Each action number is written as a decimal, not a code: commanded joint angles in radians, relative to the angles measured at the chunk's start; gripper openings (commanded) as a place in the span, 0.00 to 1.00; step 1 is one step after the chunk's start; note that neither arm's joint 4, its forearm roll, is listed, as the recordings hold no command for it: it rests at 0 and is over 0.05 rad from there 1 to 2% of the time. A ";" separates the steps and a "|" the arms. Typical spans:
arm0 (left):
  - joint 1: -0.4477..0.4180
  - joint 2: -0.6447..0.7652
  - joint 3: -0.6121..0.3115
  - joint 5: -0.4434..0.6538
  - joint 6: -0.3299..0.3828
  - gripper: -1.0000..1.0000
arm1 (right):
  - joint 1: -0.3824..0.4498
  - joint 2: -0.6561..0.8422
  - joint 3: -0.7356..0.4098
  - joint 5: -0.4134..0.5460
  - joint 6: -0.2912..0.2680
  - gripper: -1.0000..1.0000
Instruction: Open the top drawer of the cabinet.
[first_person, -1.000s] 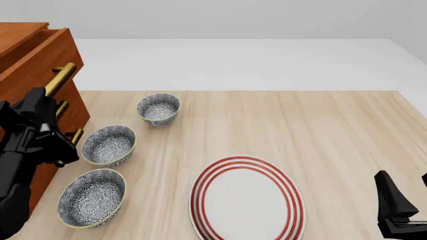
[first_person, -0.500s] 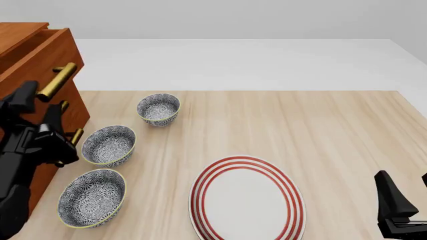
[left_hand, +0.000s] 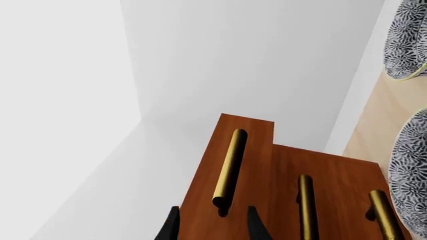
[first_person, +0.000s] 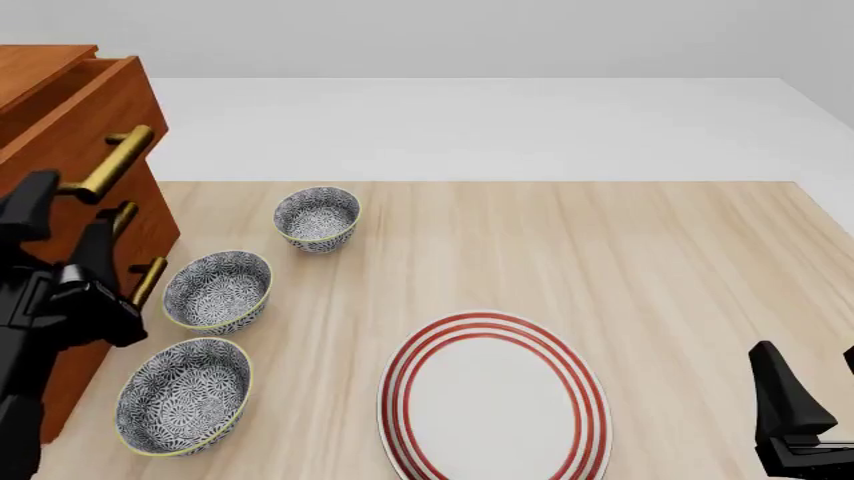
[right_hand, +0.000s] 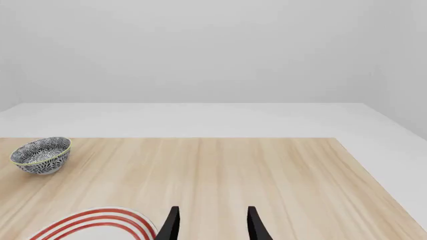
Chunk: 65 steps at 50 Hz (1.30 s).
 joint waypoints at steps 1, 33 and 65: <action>-0.018 -0.110 0.046 0.061 0.004 1.00 | 0.000 0.000 0.000 0.000 0.000 1.00; -0.068 -0.434 0.081 0.317 -0.013 1.00 | 0.000 0.000 0.000 0.000 0.000 1.00; -0.064 -0.653 -0.263 0.829 -0.416 1.00 | 0.000 0.000 0.000 0.000 0.000 1.00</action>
